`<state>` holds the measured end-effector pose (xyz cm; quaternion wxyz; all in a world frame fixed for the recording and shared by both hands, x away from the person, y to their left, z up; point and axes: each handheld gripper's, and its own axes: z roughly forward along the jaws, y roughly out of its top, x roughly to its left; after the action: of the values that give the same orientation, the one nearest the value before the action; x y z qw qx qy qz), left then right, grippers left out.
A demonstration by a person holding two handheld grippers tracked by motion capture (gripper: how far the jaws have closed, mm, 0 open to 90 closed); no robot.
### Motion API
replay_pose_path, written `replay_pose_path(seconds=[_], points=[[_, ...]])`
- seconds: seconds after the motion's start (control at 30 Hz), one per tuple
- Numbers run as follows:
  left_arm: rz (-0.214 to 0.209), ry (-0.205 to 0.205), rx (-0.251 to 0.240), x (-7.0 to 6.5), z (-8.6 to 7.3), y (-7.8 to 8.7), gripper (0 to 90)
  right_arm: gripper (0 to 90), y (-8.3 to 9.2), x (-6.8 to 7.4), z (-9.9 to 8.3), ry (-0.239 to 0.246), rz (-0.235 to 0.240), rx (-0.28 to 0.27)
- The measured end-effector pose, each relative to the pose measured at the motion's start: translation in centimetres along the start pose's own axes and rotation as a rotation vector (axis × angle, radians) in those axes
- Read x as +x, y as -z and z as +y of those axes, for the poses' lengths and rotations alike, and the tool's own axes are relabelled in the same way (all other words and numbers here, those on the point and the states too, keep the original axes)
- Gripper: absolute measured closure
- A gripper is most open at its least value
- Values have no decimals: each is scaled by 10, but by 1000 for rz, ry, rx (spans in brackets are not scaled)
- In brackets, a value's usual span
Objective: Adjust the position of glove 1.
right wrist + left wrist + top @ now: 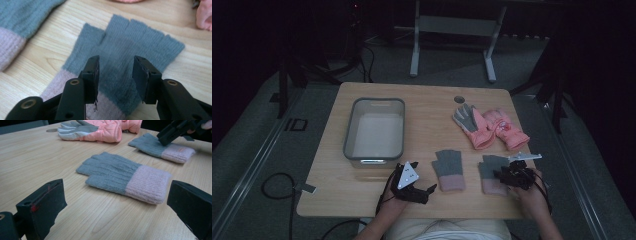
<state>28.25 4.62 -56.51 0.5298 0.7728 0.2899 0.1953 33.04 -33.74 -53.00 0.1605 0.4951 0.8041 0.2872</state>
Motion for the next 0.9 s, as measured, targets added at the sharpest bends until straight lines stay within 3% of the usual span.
replay_pose_path(seconds=[0.17,0.27,0.5,0.7,0.8,0.9], points=[[1,10,-3,1,0,0,12,612,-6,1,-6,2,-27,16],[4,2,1,0,0,0,12,699,-7,4,-4,24,-44,27],[8,3,0,0,0,0,12,786,-8,6,-6,-2,-72,8],[11,3,0,0,0,0,12,843,1,5,-1,-35,-49,-3],[12,3,-1,0,0,0,13,847,12,7,6,-35,-42,-37],[11,2,-2,0,0,0,12,849,26,11,20,-32,-1,-80]])
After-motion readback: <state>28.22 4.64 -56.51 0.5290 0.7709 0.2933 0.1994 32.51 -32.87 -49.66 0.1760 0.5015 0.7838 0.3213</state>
